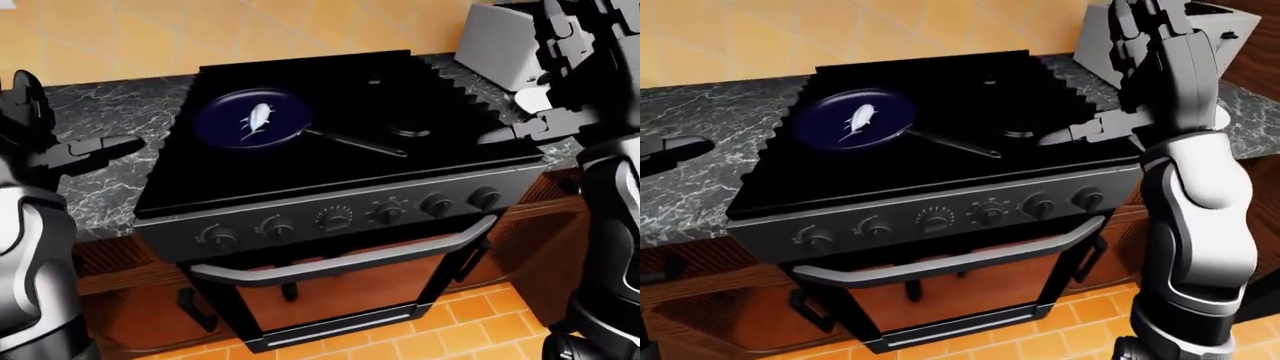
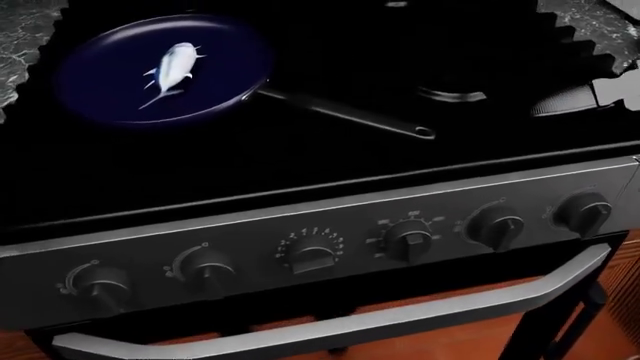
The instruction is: Pick the fish from the pan and place it on the plate.
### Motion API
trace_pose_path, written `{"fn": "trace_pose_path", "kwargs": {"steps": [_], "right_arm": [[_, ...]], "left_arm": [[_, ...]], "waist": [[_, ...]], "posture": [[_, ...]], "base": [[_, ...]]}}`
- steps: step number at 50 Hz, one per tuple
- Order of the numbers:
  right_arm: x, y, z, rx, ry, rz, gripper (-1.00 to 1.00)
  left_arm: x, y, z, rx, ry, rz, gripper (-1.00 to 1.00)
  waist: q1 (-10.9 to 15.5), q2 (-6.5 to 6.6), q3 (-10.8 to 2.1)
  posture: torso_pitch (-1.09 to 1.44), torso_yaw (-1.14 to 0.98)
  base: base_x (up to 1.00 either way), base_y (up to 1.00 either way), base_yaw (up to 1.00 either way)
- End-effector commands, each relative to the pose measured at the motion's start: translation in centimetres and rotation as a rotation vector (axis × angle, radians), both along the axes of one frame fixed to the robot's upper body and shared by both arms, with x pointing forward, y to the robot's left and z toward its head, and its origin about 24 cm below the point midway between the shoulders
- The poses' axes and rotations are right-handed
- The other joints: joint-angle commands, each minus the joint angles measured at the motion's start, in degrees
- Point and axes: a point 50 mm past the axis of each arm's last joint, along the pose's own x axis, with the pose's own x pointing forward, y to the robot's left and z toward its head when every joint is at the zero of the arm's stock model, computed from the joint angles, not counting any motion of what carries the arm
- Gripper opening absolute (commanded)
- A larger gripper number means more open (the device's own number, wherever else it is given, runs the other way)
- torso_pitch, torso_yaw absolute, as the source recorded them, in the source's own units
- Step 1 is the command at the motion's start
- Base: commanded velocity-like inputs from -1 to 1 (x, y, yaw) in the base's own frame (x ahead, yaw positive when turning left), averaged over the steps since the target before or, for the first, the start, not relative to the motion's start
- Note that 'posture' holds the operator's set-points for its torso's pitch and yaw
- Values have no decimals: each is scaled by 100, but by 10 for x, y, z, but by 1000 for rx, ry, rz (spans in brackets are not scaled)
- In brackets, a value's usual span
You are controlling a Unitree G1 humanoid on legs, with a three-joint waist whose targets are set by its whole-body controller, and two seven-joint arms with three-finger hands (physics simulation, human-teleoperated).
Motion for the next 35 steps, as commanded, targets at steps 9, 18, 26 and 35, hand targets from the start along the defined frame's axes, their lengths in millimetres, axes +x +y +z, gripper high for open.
{"fn": "trace_pose_path", "kwargs": {"steps": [9,18,26,35], "right_arm": [[-9,-2,16,-17,-95,-19,100],[-10,-1,17,-19,-95,-19,100],[-11,-1,17,-21,-95,-17,100],[-10,-1,19,-20,-98,-18,100]], "left_arm": [[-6,-5,19,45,-88,-13,100],[-6,-4,19,45,-86,-12,100],[-6,-5,19,44,-87,-13,100],[-6,-5,20,44,-89,-13,100]], "waist": [[-35,-439,-111],[-97,-21,-70],[-24,49,-129],[-31,-444,-129]], "posture": [[0,0],[0,0],[0,0],[0,0]], "base": [[16,14,0],[16,15,0],[16,15,0],[16,15,0]]}}
